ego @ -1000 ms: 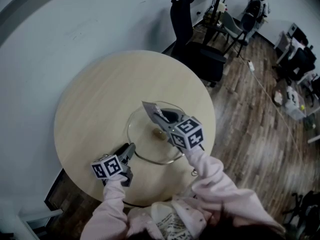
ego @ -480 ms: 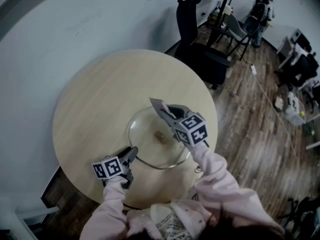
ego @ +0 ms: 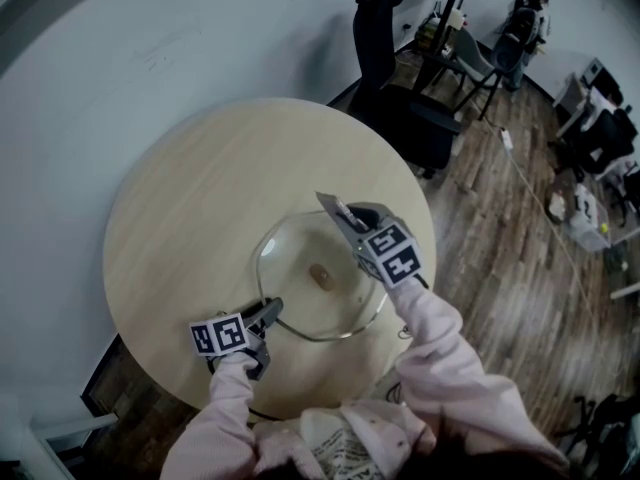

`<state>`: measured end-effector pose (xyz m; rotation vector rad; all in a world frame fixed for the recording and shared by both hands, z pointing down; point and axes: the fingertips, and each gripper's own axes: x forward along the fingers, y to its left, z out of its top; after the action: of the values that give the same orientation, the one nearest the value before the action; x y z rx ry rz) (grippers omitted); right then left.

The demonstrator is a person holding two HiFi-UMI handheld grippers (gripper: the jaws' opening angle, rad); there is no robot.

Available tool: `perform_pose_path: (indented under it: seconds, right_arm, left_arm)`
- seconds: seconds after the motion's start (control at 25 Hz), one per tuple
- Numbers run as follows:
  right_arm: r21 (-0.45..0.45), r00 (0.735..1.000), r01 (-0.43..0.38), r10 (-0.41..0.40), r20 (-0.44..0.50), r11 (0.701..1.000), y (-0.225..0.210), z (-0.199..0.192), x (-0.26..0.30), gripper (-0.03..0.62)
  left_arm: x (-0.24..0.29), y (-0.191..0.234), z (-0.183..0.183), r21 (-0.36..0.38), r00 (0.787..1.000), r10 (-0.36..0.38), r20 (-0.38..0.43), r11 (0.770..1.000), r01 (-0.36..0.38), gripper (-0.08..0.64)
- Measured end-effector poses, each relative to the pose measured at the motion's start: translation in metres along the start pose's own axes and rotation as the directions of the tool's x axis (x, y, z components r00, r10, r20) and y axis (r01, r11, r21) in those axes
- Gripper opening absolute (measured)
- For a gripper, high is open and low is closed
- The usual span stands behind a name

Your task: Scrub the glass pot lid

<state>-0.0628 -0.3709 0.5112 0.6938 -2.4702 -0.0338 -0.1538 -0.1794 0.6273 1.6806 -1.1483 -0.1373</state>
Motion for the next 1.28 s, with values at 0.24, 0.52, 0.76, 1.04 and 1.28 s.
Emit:
perform_pose_path:
  seconds: [0.24,0.52,0.76,1.04,1.28]
  right_arm:
    - [-0.027,0.999,0.016,-0.017,-0.046,1.000,-0.002,-0.005,-0.002,0.072]
    - [-0.108,0.991,0.053,-0.066,-0.117,0.993,-0.011,-0.017,0.002,0.072]
    - [-0.133,0.985,0.047,-0.068,-0.157,0.990,-0.009,-0.018,0.008,0.072]
    - [-0.172,0.974,0.028,-0.065,-0.216,0.985,0.002,-0.021,0.016,0.072]
    - [-0.190,0.965,0.005,-0.055,-0.256,0.982,0.012,-0.021,0.025,0.072]
  left_arm:
    - [0.001,-0.005,0.001,-0.044,0.998,-0.052,0.019,0.998,0.053,0.120]
    - [0.002,-0.005,-0.001,-0.053,0.998,-0.058,0.020,0.997,0.059,0.118]
    - [0.001,-0.005,0.002,-0.055,0.998,-0.056,0.026,0.997,0.058,0.118]
    - [0.002,-0.004,0.001,-0.051,0.999,-0.048,0.023,0.998,0.049,0.118]
    - [0.002,-0.005,0.001,-0.053,0.999,-0.042,0.023,0.998,0.043,0.118]
